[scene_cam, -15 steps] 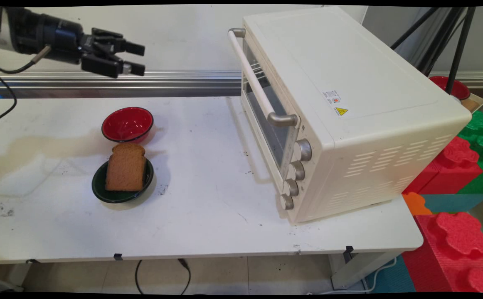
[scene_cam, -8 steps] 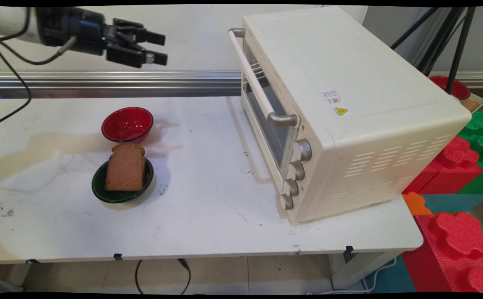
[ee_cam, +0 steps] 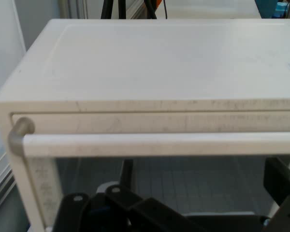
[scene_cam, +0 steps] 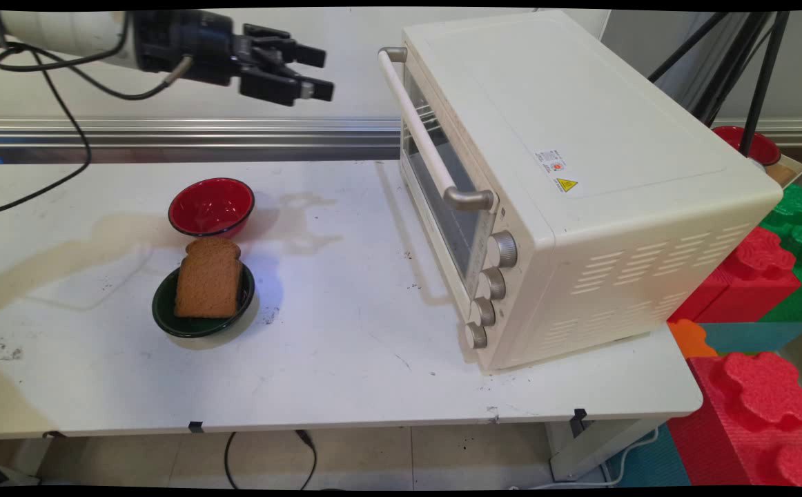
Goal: Open the oven
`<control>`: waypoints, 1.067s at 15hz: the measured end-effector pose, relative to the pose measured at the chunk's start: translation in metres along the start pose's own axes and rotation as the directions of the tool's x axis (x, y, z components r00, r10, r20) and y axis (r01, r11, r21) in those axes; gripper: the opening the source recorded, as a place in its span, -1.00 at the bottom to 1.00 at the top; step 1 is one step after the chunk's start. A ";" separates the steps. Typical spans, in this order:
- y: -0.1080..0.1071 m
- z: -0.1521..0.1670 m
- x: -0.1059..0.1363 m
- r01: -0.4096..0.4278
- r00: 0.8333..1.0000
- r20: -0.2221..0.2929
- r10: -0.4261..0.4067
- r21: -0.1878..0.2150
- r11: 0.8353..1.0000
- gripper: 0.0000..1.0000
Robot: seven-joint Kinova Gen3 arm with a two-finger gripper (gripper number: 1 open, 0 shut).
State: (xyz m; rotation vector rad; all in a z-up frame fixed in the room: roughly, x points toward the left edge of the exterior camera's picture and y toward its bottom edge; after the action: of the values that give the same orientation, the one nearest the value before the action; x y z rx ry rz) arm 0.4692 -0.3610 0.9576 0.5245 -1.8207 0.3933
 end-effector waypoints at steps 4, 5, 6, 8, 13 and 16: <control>-0.002 0.029 0.007 -0.007 1.000 -0.006 0.007 -0.003 1.000 1.00; -0.003 0.036 0.008 -0.010 1.000 -0.008 0.010 -0.003 1.000 1.00; -0.003 0.041 0.009 -0.014 1.000 -0.008 0.014 -0.004 1.000 1.00; -0.004 0.049 0.010 -0.020 1.000 -0.007 0.020 -0.007 1.000 -1.00; -0.003 0.064 0.012 -0.037 0.999 -0.002 0.037 -0.017 0.999 -1.00; -0.004 0.073 0.012 -0.043 0.999 0.003 0.043 -0.021 0.999 -1.00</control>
State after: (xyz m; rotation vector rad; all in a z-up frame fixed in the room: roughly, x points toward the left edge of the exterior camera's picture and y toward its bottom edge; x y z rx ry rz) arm 0.4092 -0.4033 0.9470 0.4729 -1.8402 0.4020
